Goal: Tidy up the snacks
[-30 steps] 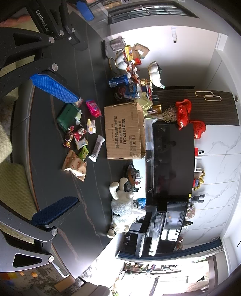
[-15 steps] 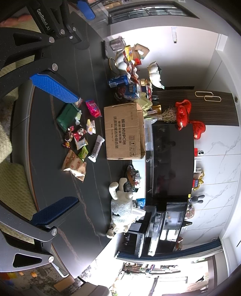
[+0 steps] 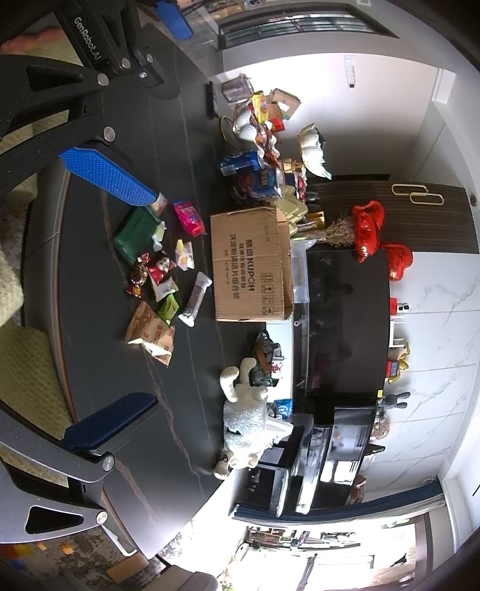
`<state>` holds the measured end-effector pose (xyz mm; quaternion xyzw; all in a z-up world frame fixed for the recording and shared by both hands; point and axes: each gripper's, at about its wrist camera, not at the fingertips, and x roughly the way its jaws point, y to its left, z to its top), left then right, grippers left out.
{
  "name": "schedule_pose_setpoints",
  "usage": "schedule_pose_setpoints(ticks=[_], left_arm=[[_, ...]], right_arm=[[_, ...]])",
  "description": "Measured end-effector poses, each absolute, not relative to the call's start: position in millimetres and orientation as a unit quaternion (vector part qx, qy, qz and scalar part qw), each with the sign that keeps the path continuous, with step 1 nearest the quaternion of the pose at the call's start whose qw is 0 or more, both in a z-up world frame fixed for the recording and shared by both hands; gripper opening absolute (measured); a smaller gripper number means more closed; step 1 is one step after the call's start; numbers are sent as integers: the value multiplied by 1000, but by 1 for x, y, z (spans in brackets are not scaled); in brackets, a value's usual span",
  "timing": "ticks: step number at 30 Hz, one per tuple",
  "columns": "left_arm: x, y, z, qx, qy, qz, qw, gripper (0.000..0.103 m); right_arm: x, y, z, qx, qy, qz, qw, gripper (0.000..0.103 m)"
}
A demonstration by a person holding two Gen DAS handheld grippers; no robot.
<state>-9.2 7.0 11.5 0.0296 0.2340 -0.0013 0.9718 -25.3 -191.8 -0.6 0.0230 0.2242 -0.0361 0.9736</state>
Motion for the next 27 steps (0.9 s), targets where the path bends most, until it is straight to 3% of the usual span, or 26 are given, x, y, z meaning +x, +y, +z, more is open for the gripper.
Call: schedule_pose_setpoints(ticks=[14,16,27], left_arm=[[44,3,-23,77,261,-18,962,103],[51,2,-29,82,270,-27,959,97],[102,-6,-70,101,331,-67,936,76]], right_arm=[[38,-180,-35,-11,262,3,965,102],[48,-179,-40,-14,266,9,964,102],[104,-171,-78,-40,319,30,946,79]])
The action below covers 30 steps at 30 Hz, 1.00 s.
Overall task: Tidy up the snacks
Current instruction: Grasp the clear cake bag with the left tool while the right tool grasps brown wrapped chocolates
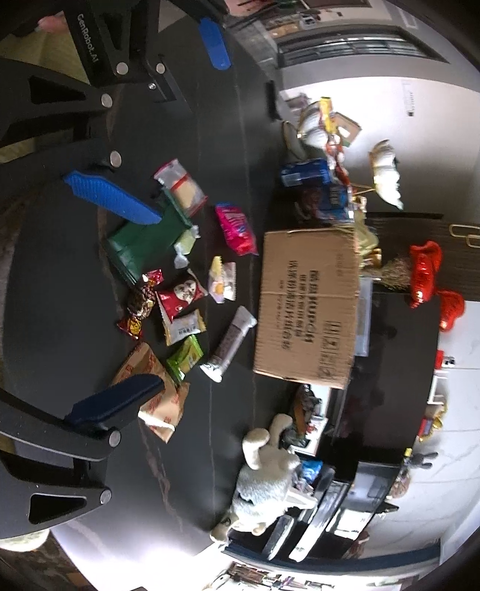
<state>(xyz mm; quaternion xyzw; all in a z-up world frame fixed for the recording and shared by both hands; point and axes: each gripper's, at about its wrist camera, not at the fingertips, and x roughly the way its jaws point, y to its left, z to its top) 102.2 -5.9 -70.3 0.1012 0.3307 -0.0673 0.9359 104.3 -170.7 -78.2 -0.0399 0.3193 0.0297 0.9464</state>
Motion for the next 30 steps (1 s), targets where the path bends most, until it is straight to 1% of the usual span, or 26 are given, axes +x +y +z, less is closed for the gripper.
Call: schedule_pose_setpoints(ticks=[5,6,7,10,15,20,25,27,30], left_arm=[[126,-9,-87,99,357,-82,925,71],[131,-10,-90,95,364,-87,923,68],[136,-11,-92,93,368,-90,921,66],[148,-15,-99,88,378,-98,916,64],[163,-21,-108,83,391,-114,910,63],[171,-27,-115,84,397,-120,906,60],[175,-29,-118,90,396,-118,906,60],[176,-28,-118,85,400,-120,905,60],[179,-26,-118,77,405,-127,902,60]], right_arm=[[123,-175,-93,-36,344,28,938,69],[125,-176,-96,-36,347,28,937,68],[129,-176,-98,-36,350,29,936,67],[137,-179,-104,-28,360,35,932,66],[146,-182,-113,-20,375,39,926,59],[149,-185,-121,-14,386,43,921,56],[151,-186,-124,-11,390,46,920,53],[152,-186,-124,-12,390,47,919,50],[154,-184,-123,-15,390,49,920,50]])
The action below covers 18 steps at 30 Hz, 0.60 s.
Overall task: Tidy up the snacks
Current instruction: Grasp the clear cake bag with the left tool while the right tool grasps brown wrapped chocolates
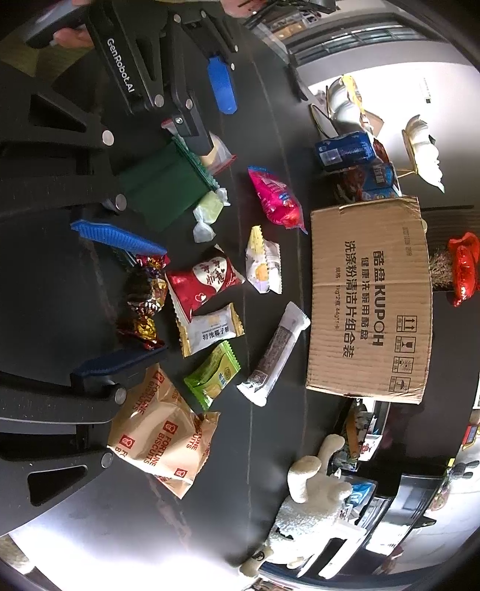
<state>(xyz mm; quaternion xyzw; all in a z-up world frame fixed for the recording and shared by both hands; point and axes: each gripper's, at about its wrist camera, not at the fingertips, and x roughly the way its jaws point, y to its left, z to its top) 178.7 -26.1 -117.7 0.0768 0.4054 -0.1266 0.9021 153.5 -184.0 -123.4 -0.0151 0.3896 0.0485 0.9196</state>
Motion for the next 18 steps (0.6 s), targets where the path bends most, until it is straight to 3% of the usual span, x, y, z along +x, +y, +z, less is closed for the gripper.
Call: schedule_pose_setpoints(ticks=[5,8,15,18], left_arm=[[183,-25,-119,69,410,-131,900,58],[184,-24,-122,60,419,-139,895,52],[182,-27,-123,54,420,-160,891,36],[182,-26,-122,52,419,-161,892,34]], right_arm=[[155,-183,-123,-17,389,49,920,49],[155,-182,-124,-18,391,51,919,41],[153,-181,-124,-15,391,57,919,39],[151,-180,-124,-16,390,58,919,39]])
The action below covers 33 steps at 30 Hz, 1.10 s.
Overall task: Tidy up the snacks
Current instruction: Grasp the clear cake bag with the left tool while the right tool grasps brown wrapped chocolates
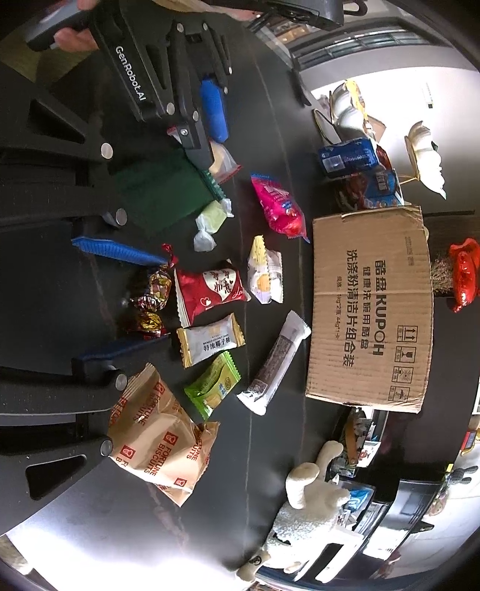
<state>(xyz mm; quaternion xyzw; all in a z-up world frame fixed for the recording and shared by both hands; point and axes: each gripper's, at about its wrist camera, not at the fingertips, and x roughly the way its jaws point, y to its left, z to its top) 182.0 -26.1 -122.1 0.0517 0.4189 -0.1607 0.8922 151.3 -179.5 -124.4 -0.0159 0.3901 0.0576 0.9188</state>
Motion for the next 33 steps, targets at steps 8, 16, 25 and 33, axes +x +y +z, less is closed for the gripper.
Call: schedule_pose_setpoints(ticks=[8,16,25,33], left_arm=[[175,-22,-112,59,403,-150,901,23],[177,-20,-117,65,406,-144,900,46],[183,-20,-121,71,406,-146,899,58],[189,-21,-128,61,426,-154,890,39]], right_arm=[[150,-176,-121,-16,388,65,919,34],[150,-175,-121,-13,393,62,918,34],[151,-174,-122,-18,391,63,918,34],[152,-171,-123,-20,390,66,918,34]])
